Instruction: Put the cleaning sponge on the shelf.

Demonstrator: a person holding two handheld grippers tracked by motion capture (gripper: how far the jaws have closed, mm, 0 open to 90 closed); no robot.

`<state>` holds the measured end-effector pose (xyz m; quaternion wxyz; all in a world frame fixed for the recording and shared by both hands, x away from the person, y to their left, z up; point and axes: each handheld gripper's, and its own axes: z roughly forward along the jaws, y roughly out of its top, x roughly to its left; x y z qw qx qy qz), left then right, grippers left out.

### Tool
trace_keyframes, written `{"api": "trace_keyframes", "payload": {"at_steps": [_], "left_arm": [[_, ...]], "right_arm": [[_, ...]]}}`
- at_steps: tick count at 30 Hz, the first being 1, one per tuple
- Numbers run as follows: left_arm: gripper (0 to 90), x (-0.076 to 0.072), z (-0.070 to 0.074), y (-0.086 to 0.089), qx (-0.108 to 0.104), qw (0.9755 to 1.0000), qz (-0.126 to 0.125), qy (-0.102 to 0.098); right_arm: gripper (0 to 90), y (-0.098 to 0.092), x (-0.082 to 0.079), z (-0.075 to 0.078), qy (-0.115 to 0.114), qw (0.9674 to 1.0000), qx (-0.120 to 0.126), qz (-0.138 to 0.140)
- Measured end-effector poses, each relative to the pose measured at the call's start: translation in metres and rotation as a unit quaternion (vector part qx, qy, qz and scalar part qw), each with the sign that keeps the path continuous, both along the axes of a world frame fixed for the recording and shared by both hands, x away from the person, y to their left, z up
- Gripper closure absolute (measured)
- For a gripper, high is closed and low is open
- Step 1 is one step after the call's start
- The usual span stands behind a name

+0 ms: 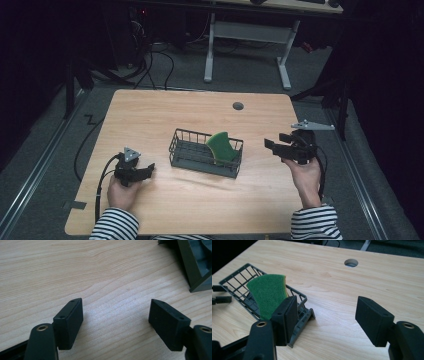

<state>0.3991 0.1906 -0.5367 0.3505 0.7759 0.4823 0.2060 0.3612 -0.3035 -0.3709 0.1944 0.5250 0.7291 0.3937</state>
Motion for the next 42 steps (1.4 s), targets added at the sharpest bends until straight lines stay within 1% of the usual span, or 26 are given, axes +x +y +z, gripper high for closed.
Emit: {"api": "trace_keyframes", "payload": {"at_steps": [3, 9, 13, 19, 23, 27, 32, 37, 42], "left_arm": [[28.2, 0.000, 0.000, 0.000, 0.000, 1.0000, 0.000, 0.001], [28.2, -0.001, 0.000, 0.000, 0.000, 1.0000, 0.000, 0.001], [28.2, -0.001, 0.000, 0.000, 0.000, 1.0000, 0.000, 0.001], [28.2, -0.001, 0.000, 0.000, 0.000, 1.0000, 0.000, 0.001], [28.2, -0.001, 0.000, 0.000, 0.000, 1.0000, 0.000, 0.001], [28.1, -0.001, 0.000, 0.000, 0.000, 1.0000, 0.000, 0.001], [28.1, -0.001, 0.000, 0.000, -0.001, 1.0000, 0.001, 0.000], [28.2, -0.001, 0.000, 0.000, -0.001, 1.0000, 0.001, 0.000], [27.8, -0.001, 0.000, 0.000, -0.001, 1.0000, 0.001, 0.000]], "right_arm": [[35.3, -0.007, -0.005, -0.003, 0.000, 1.0000, 0.004, -0.007], [35.6, -0.021, -0.013, -0.013, 0.000, 0.9995, 0.020, -0.024], [35.7, -0.027, -0.018, -0.017, -0.001, 0.9993, 0.026, -0.029], [35.8, -0.037, -0.027, -0.024, -0.005, 0.9990, 0.028, -0.033], [36.1, -0.042, -0.033, -0.031, -0.007, 0.9985, 0.035, -0.041], [36.3, -0.045, -0.035, -0.039, -0.005, 0.9986, 0.032, -0.041], [36.5, -0.046, -0.038, -0.049, 0.004, 0.9981, 0.040, -0.047], [36.5, -0.047, -0.040, -0.061, 0.007, 0.9983, 0.036, -0.044], [36.6, -0.049, -0.042, -0.069, 0.011, 0.9980, 0.042, -0.046]]}}
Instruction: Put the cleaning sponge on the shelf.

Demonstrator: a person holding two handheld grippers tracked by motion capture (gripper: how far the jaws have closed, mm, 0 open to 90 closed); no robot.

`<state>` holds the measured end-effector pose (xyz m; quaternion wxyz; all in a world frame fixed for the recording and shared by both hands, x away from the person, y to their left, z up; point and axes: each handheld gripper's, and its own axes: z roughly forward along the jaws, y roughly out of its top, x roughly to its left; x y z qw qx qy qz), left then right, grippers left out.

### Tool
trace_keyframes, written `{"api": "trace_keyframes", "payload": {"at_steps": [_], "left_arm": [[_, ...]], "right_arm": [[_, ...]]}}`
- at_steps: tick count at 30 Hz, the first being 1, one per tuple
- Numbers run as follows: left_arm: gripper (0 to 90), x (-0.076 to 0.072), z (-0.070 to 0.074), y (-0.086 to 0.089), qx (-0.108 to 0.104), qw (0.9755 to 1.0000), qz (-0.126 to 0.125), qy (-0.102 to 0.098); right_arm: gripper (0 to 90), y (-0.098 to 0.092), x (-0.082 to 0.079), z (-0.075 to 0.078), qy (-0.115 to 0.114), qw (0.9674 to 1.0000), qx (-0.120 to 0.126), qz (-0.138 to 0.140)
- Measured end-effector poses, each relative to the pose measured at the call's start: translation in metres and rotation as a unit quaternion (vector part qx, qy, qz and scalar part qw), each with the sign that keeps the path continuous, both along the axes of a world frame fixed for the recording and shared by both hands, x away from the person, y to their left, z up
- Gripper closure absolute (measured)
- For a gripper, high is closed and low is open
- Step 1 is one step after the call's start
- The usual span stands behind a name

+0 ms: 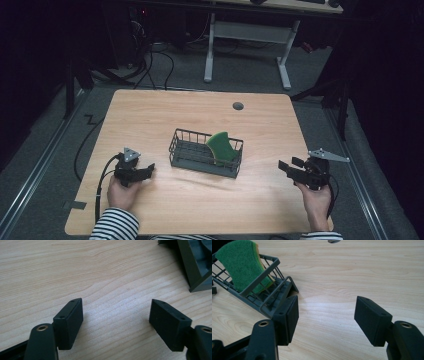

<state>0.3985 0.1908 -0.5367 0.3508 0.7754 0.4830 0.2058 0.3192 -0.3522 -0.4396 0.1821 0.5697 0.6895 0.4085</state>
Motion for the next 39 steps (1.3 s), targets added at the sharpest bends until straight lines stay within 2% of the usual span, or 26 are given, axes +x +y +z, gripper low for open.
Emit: {"api": "trace_keyframes", "payload": {"at_steps": [8, 21, 28, 39], "left_arm": [[27.8, 0.000, 0.000, 0.000, 0.000, 1.0000, 0.000, 0.000], [28.0, 0.000, 0.000, 0.000, 0.001, 1.0000, -0.001, 0.001], [28.2, 0.000, 0.000, 0.000, -0.001, 1.0000, 0.000, 0.000], [28.2, 0.000, 0.000, 0.000, 0.000, 1.0000, 0.000, 0.000]], "right_arm": [[36.9, 0.001, -0.001, -0.016, 0.005, 1.0000, -0.007, -0.002], [37.3, 0.006, 0.000, -0.044, 0.024, 0.9997, -0.001, -0.008], [38.1, 0.011, 0.003, -0.056, 0.033, 0.9993, -0.013, -0.014], [38.3, 0.020, 0.009, -0.076, 0.041, 0.9976, -0.053, -0.021]]}}
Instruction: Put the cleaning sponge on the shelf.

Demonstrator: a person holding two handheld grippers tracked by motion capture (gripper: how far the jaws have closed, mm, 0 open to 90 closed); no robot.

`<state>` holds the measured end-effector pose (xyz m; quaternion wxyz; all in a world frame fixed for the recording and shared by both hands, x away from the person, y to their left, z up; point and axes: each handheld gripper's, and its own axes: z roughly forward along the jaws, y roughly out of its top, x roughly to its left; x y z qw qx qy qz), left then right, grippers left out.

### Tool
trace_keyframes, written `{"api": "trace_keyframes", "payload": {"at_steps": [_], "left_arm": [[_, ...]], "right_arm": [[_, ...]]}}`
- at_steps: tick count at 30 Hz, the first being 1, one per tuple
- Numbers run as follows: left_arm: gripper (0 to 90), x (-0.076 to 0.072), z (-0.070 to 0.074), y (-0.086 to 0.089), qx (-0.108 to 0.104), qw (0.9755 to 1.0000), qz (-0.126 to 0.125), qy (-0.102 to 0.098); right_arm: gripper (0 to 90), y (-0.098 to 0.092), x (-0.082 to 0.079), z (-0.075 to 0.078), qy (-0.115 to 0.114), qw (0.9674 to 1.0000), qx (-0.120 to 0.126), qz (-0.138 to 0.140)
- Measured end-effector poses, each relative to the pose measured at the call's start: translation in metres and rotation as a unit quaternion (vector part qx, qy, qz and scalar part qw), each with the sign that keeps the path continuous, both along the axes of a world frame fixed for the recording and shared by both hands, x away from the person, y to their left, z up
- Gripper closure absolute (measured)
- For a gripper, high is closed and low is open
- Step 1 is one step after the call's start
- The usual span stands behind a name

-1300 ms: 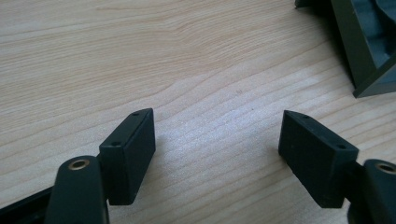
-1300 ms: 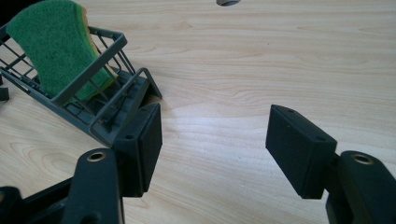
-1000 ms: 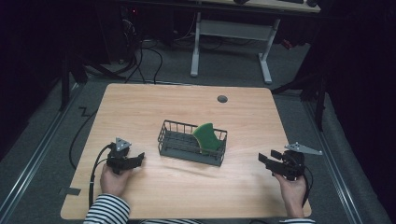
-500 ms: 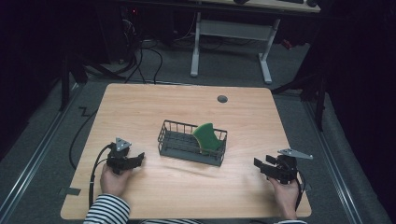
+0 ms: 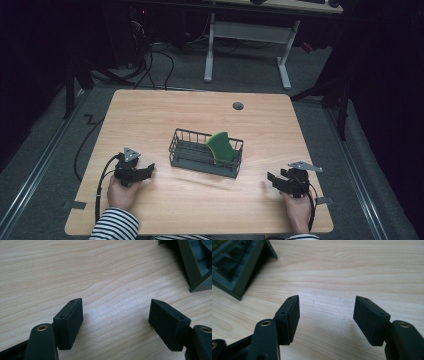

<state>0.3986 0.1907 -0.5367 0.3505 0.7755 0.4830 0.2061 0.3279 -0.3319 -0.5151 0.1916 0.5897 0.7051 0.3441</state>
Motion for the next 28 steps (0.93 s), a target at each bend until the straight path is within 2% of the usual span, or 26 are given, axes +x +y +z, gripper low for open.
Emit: {"api": "trace_keyframes", "payload": {"at_steps": [6, 9, 11, 14, 16, 28], "left_arm": [[28.2, 0.000, 0.000, 0.000, 0.001, 1.0000, 0.000, 0.001], [28.2, 0.000, 0.000, 0.000, 0.001, 1.0000, -0.001, 0.001], [28.2, 0.000, 0.000, 0.000, 0.001, 1.0000, 0.000, 0.001], [28.2, 0.000, 0.000, 0.000, 0.001, 1.0000, 0.000, 0.001], [28.2, 0.000, 0.000, 0.000, 0.001, 1.0000, -0.001, 0.001], [28.2, 0.000, 0.000, 0.000, 0.001, 1.0000, 0.000, 0.000]], "right_arm": [[36.1, 0.003, 0.001, -0.010, 0.000, 0.9998, -0.021, 0.004], [35.5, 0.006, 0.000, -0.012, -0.008, 0.9993, -0.037, 0.007], [34.5, 0.008, -0.001, -0.015, -0.022, 0.9983, -0.053, 0.008], [32.9, 0.013, -0.001, -0.015, -0.028, 0.9964, -0.080, 0.009], [31.9, 0.012, -0.001, -0.015, -0.023, 0.9971, -0.072, 0.005], [31.0, 0.013, 0.000, -0.016, -0.023, 0.9971, -0.073, 0.001]]}}
